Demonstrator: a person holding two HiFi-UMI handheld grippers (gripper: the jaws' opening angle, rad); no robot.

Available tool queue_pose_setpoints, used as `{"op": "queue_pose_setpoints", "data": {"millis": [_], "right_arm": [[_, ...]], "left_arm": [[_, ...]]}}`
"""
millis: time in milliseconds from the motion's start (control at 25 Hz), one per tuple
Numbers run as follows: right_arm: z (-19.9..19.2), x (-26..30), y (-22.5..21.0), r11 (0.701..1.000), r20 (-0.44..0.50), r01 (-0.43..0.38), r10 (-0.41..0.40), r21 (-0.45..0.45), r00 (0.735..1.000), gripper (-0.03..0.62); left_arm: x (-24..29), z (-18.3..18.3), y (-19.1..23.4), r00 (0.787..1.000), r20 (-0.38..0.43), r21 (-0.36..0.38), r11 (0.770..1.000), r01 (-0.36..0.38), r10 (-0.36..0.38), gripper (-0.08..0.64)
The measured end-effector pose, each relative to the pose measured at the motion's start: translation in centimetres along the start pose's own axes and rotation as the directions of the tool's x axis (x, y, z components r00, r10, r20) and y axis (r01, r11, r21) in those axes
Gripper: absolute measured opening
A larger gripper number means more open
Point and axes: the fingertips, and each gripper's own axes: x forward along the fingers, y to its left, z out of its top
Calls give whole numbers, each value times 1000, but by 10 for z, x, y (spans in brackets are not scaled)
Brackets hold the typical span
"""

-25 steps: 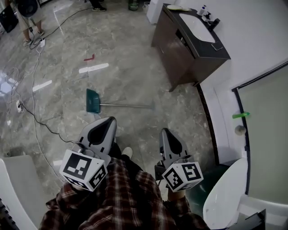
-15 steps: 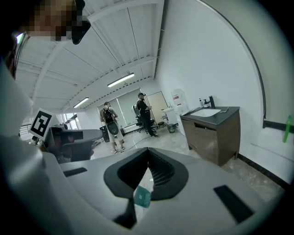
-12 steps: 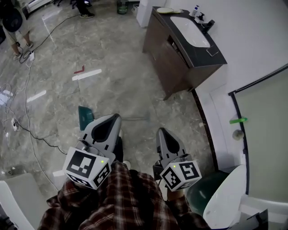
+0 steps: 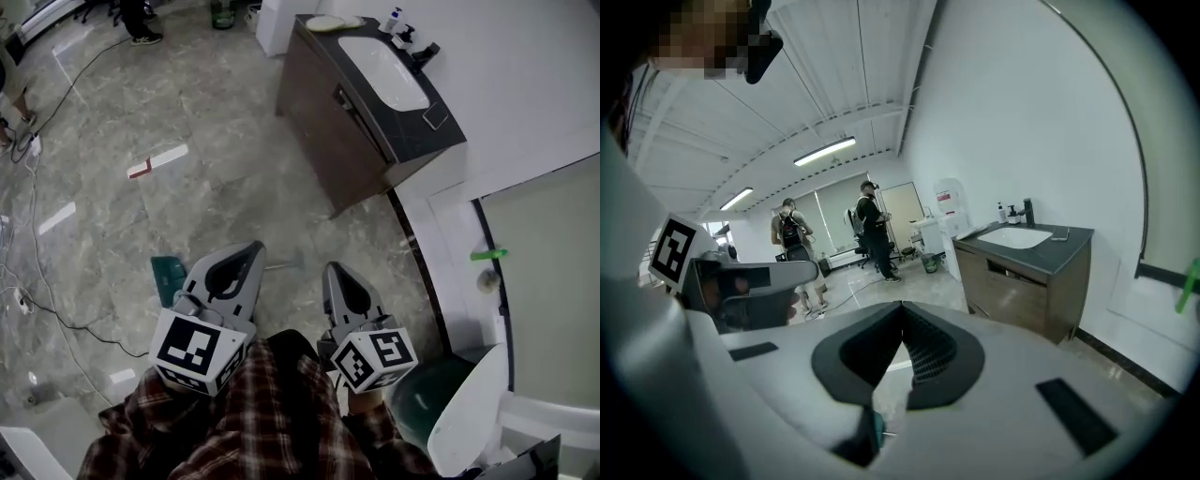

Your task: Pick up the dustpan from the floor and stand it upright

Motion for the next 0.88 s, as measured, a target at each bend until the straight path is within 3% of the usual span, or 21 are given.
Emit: {"op": "queue_pose_setpoints", "data": {"millis": [400, 560, 760, 880], "right_arm": [[-8, 52, -30, 998, -103, 6, 1, 58, 995, 11], [-10, 63, -52, 997, -125, 29, -19, 76, 992, 12], [-27, 79, -90, 982, -152, 93, -68, 164, 986, 14], [-41, 92, -106, 974, -185, 105, -68, 198, 980, 80]], "left_arm": [[47, -19, 41, 995, -90, -45, 998, -45, 41, 0], [61, -30, 48, 991, -115, -58, 996, -72, 65, 0], [81, -51, 51, 984, -163, -68, 995, -79, 67, 0], [92, -65, 53, 978, -197, -74, 994, -79, 63, 0]]}}
